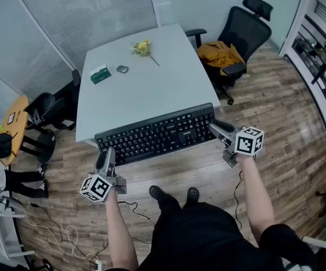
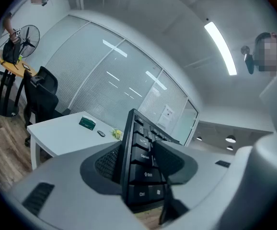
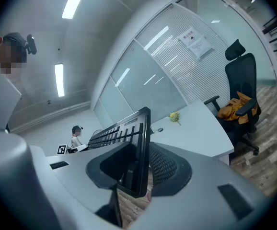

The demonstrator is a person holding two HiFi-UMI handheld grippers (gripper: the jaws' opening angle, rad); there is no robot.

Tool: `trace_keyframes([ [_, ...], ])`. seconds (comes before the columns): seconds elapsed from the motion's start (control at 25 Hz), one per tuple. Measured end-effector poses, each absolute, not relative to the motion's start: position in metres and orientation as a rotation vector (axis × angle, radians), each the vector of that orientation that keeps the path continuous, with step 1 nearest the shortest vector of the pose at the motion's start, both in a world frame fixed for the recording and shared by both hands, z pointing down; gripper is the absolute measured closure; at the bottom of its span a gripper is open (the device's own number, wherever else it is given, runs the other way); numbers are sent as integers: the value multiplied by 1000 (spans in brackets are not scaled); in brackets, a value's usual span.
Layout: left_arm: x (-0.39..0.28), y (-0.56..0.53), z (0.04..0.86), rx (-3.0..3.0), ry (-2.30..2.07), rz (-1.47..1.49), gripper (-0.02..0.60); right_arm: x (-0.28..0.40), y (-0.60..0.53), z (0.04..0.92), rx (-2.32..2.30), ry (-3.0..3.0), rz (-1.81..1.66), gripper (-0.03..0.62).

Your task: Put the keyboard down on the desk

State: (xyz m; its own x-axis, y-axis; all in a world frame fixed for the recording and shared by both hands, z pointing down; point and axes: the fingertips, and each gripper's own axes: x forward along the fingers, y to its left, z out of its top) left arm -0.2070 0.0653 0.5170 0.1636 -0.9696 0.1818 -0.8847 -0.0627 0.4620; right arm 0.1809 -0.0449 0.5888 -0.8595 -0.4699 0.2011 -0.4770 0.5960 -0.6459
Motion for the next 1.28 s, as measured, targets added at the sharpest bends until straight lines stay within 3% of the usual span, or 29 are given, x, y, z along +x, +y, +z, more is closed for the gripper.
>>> trace_keyframes([
  [1.28,-218,58,550,1886,-1774,-223,388,164,-61,621,797,-2712,1217,448],
])
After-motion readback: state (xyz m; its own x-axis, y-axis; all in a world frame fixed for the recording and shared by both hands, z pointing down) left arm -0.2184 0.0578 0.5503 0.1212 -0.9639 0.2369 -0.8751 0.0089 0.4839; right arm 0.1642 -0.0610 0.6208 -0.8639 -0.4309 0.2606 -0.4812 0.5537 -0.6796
